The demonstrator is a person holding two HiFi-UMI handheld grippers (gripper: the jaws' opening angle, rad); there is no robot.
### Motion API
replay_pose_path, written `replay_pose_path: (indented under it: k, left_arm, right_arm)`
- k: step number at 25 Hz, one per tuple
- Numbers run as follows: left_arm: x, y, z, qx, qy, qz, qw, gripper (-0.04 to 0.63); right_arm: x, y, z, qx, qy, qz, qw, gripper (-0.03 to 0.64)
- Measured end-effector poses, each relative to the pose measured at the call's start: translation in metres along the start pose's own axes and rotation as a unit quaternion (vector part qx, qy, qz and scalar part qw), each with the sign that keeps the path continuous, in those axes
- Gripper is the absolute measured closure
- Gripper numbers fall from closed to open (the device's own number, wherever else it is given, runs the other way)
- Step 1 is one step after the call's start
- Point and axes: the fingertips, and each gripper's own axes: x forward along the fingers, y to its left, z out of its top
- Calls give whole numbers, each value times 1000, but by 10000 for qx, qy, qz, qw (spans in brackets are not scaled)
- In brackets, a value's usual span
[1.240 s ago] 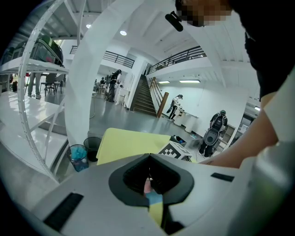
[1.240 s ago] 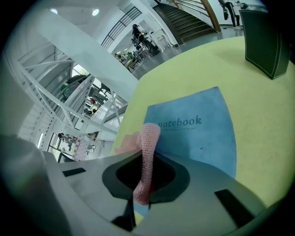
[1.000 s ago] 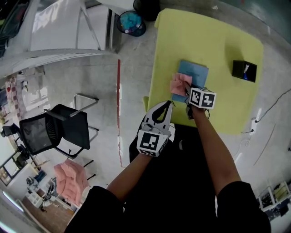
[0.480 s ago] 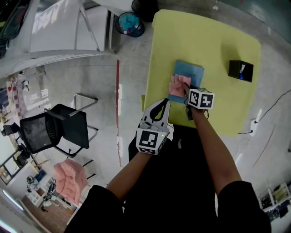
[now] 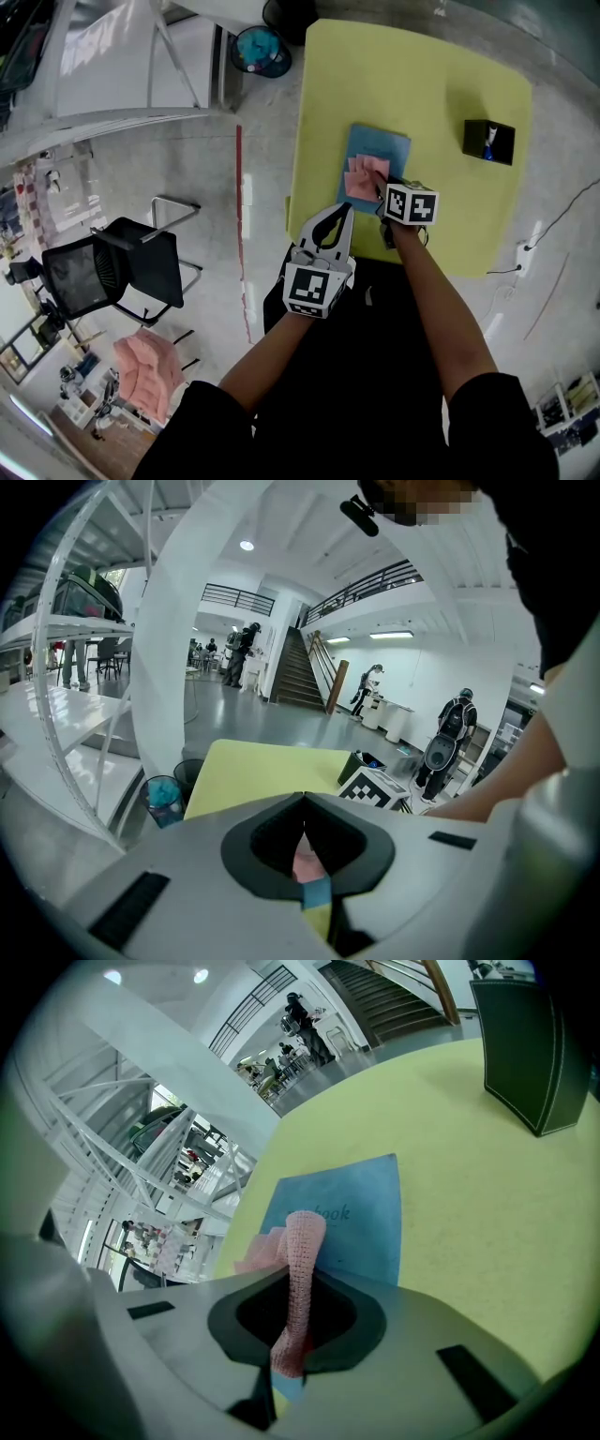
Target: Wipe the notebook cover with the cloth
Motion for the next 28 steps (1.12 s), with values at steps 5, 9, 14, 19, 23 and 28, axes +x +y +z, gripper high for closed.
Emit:
replay_pose_path:
  k: [5, 9, 14, 19, 23, 28]
  left_arm:
    - [1, 4, 0, 27, 33, -13, 10000, 590]
    - [7, -4, 1, 41, 62, -42, 10000, 590]
    - [11, -9, 4, 77, 91, -122, 9999, 589]
    - [16, -8, 5, 80, 112, -145, 9998, 589]
    - [18, -8, 5, 108, 124, -182, 9997, 590]
    - [19, -17, 5, 142, 131, -241, 9995, 589]
  right_arm:
    - [1, -2, -1, 66, -4, -9, 10000, 577]
    - [-8, -10, 0, 30, -7, -16, 10000, 577]
    - [-9, -10, 0, 154, -30, 9, 9999, 577]
    - [-10, -11, 1, 189, -31, -20, 9998, 578]
    - [-13, -15, 1, 189, -35, -55, 9998, 578]
    - [-22, -22, 3, 211, -83, -135, 9997, 578]
